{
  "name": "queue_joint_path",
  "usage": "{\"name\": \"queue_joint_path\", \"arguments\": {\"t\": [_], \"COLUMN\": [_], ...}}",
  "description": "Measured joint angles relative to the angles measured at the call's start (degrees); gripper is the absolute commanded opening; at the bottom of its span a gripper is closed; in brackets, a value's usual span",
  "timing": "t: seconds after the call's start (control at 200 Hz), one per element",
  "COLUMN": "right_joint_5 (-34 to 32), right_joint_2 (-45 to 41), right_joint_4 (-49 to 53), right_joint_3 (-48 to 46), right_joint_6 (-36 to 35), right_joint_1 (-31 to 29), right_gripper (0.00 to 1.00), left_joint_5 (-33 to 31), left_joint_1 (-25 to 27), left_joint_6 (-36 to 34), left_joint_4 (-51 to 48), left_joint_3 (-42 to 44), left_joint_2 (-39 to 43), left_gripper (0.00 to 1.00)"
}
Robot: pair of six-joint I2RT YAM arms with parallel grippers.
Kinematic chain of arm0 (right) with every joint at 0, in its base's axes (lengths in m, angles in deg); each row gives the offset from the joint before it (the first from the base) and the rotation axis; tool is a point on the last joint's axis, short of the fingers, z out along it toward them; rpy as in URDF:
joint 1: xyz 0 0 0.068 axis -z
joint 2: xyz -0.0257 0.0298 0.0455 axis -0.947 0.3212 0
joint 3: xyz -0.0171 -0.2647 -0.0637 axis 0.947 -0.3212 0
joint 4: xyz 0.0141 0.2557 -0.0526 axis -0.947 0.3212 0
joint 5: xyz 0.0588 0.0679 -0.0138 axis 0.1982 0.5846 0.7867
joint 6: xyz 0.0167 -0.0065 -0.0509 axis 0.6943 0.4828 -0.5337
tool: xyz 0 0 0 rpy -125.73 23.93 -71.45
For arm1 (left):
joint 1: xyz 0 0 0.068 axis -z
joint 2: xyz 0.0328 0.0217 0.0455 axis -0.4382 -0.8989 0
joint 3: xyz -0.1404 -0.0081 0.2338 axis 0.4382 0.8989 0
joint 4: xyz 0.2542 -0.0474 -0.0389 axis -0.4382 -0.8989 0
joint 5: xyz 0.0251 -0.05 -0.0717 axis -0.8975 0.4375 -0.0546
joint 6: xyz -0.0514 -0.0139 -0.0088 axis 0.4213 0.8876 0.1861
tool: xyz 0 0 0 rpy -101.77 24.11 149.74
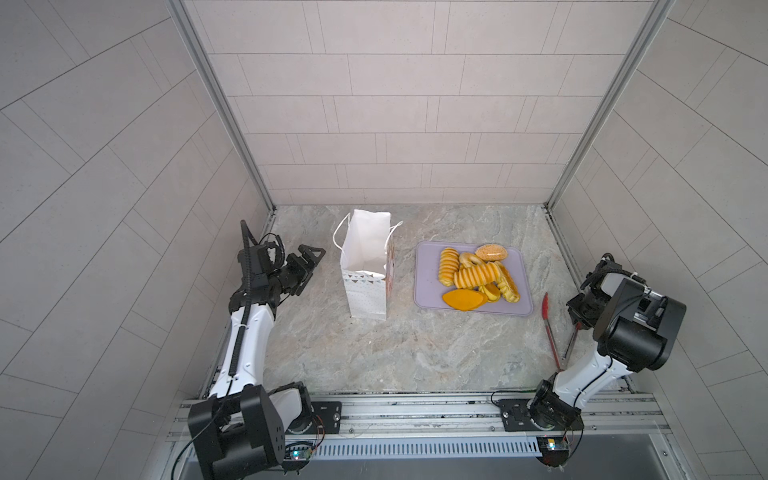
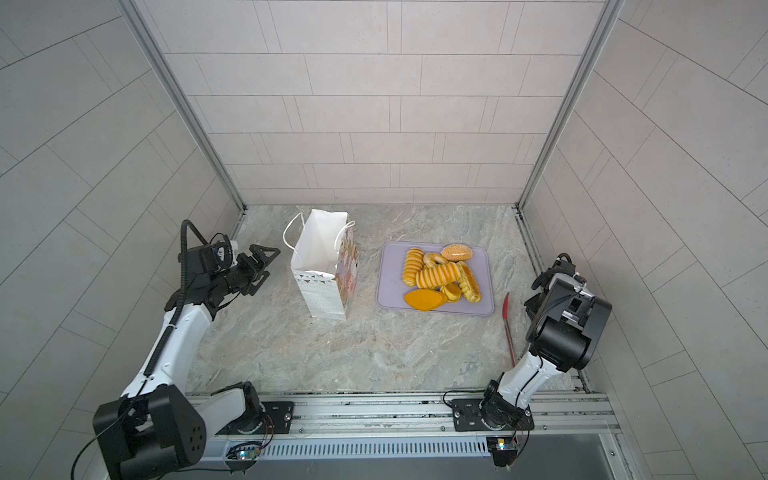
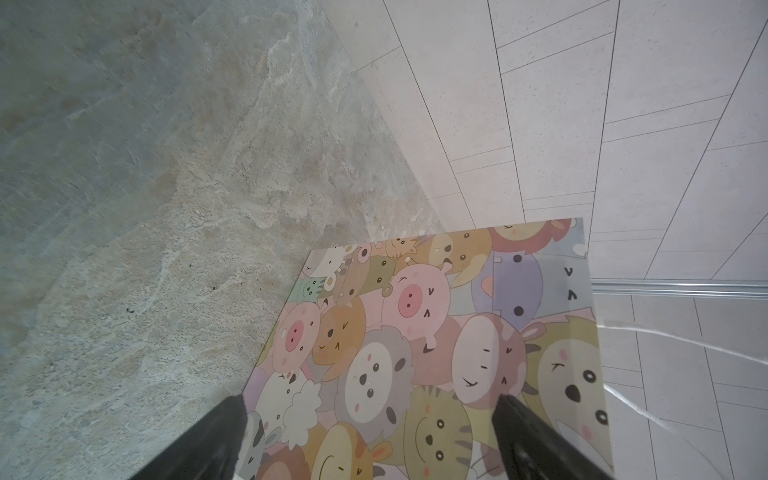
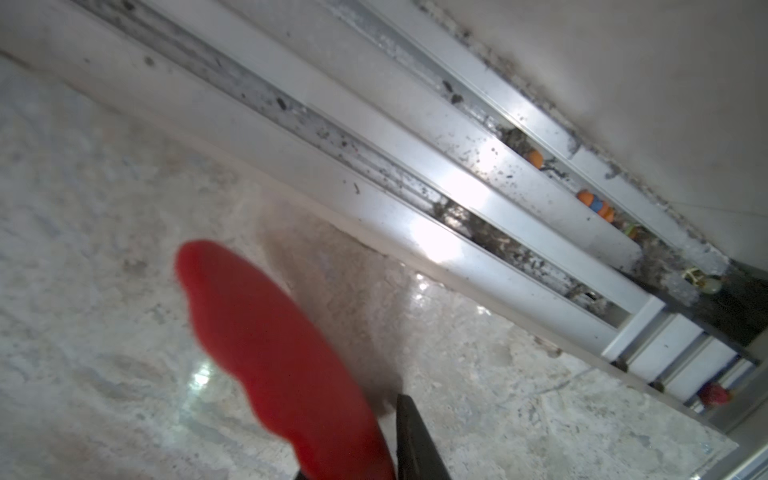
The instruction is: Place the fake bread into the paper bag
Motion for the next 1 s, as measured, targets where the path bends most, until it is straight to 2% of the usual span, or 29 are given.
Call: {"name": "queue_joint_path", "arguments": {"t": [0.235, 0.435, 0.545, 0.615, 0.736, 0.876, 0.886, 0.896, 1.001], "right_joint_5": [0.4, -2.3, -4.3, -5.7, -9.1, -11.4, -11.4, -11.5, -11.8], "right_joint_2": [4.3, 8.2, 11.6, 14.3, 17.7, 15.8, 15.3, 14.9, 7.6], "right_joint_4": [-0.2, 0.1, 0.8, 1.2, 2.2, 2.1, 2.0, 2.0, 1.5], "right_joint_3": [5.9, 13.8, 20.0, 23.8, 28.8, 27.6, 27.2, 26.7, 22.0], "right_joint_6": [1.5, 1.8, 1.6, 1.2, -0.9, -1.5, -1.2, -1.6, -1.4], "right_joint_1": [-1.7, -9.2, -12.9, -14.4, -16.0, -17.0, -17.1, -17.2, -17.7], "right_gripper": [0.17, 0.17, 0.22, 0.32, 0.62, 0.8, 0.93, 0.98, 0.99], "left_joint_5": [-0.5, -0.8, -1.0, -0.9, -0.9, -1.0, -1.0, -1.0, -1.0], "left_joint_1": [0.0, 0.0, 0.0, 0.0, 0.0, 0.0, 0.0, 0.0, 0.0], "left_joint_6": [-0.3, -0.5, -0.8, -0.9, -0.9, -1.1, -1.1, -1.2, -1.4], "left_joint_4": [-0.2, -0.6, -0.9, -1.2, -1.5, -1.7, -1.7, -1.7, -1.8], "left_joint_3": [0.0, -0.1, -0.1, -0.1, -0.1, -0.1, -0.1, -0.1, -0.1], "left_joint_2": [-1.0, -1.2, -1.2, -1.2, -1.6, -1.9, -1.9, -1.9, -1.9], "left_gripper": [1.0, 1.0, 1.0, 1.0, 1.0, 1.0, 1.0, 1.0, 1.0]}}
